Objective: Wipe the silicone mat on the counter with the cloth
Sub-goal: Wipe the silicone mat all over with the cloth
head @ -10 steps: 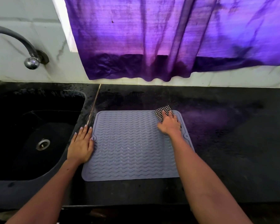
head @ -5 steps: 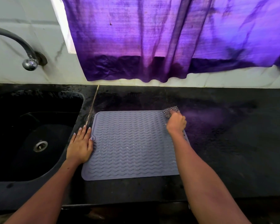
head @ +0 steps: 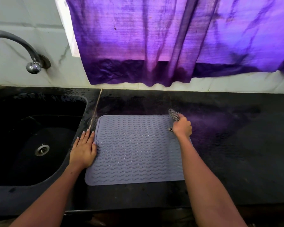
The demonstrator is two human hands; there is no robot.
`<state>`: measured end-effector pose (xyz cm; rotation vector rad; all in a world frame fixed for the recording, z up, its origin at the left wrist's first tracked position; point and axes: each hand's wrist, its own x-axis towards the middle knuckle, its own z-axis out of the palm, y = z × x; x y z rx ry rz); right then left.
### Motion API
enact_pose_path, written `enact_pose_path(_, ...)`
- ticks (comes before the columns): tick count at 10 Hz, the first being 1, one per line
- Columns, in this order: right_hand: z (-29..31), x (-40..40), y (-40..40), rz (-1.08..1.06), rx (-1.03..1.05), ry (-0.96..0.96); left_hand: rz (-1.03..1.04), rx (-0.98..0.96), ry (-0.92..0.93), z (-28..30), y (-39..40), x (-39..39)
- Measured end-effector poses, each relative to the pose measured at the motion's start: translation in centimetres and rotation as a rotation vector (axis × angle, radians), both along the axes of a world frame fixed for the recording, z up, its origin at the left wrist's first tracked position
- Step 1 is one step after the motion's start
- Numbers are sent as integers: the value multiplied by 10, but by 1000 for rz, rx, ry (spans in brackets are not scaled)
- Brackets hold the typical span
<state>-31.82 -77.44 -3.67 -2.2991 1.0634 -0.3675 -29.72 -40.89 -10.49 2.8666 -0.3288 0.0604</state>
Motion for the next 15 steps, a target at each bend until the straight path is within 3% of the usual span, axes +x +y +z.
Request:
enact_pose_path(1, 15, -2, -6, -275, 389, -296, 7, 4, 16, 0, 0, 1)
enact_pose_path(2, 28, -8, -15, -411, 1039, -604, 4, -7, 17, -1, 0, 1)
enact_pose_path(3, 29, -18, -15, -271, 1182, -471, 3, -7, 18, -1, 1, 1)
enact_pose_path(4, 28, -15, -11, -312, 849, -435, 7, -3, 22, -1, 1, 1)
enact_pose_path(5, 30, -15, 5, -197, 118, -275, 5, 4, 19, -1, 1, 2)
enact_pose_path(6, 19, -16, 24, 97, -316, -5, 3, 2, 17, -1, 1, 2)
enact_pose_path(7, -2, -15, 45, 290, -385, 254, 2, 1, 18, 0, 1, 1)
enact_pose_path(9, -29, -23, 54, 371, -509, 311, 2, -5, 21, 0, 0, 0)
enact_pose_path(10, -17, -19, 51, 338, -402, 289, 5, -9, 18, 1, 0, 0)
enact_pose_path(11, 6, -13, 37, 162, -50, 138, 0, -2, 24, 1, 0, 1)
enact_pose_path(12, 19, -16, 24, -31, 89, -65, -3, -2, 28, 1, 0, 1)
enact_pose_path(14, -9, -39, 39, 179, -344, 201, -1, 7, 34, -3, 2, 4)
enact_pose_path(15, -15, -41, 41, 241, -384, 285, -2, 9, 36, -6, 3, 6)
